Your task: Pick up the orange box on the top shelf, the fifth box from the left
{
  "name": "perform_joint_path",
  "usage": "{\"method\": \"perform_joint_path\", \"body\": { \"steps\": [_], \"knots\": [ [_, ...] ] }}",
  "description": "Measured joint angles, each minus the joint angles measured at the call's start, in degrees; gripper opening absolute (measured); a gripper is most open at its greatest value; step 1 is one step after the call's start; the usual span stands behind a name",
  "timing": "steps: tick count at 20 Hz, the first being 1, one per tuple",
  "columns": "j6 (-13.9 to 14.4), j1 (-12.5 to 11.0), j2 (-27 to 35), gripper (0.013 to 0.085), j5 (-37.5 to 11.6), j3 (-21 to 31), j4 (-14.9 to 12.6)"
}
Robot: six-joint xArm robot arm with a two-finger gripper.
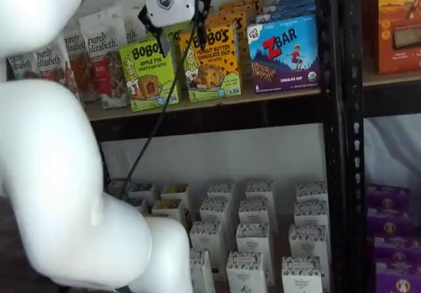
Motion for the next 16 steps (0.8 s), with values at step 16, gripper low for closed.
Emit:
{"method": "perform_joint_path", "body": {
  "steps": [16],
  "knots": [
    [-0.1,0.1,9.2,0.0850,-9.6,-6.3,0.5]
  ]
}}
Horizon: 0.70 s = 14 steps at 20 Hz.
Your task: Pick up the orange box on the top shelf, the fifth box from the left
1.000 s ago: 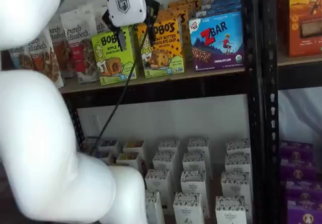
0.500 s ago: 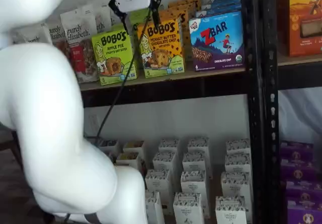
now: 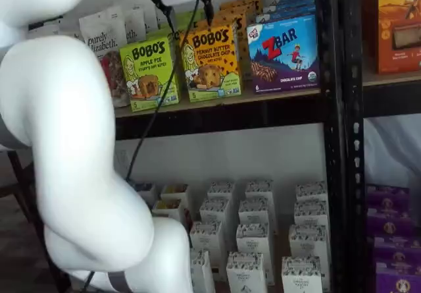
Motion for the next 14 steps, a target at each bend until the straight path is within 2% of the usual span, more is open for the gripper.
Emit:
{"method": "perform_joint_path", "body": {
  "steps": [14],
  "knots": [
    [-0.4,-0.3,1.1,0.0850,-0.3,0.4,1.2]
  ]
}}
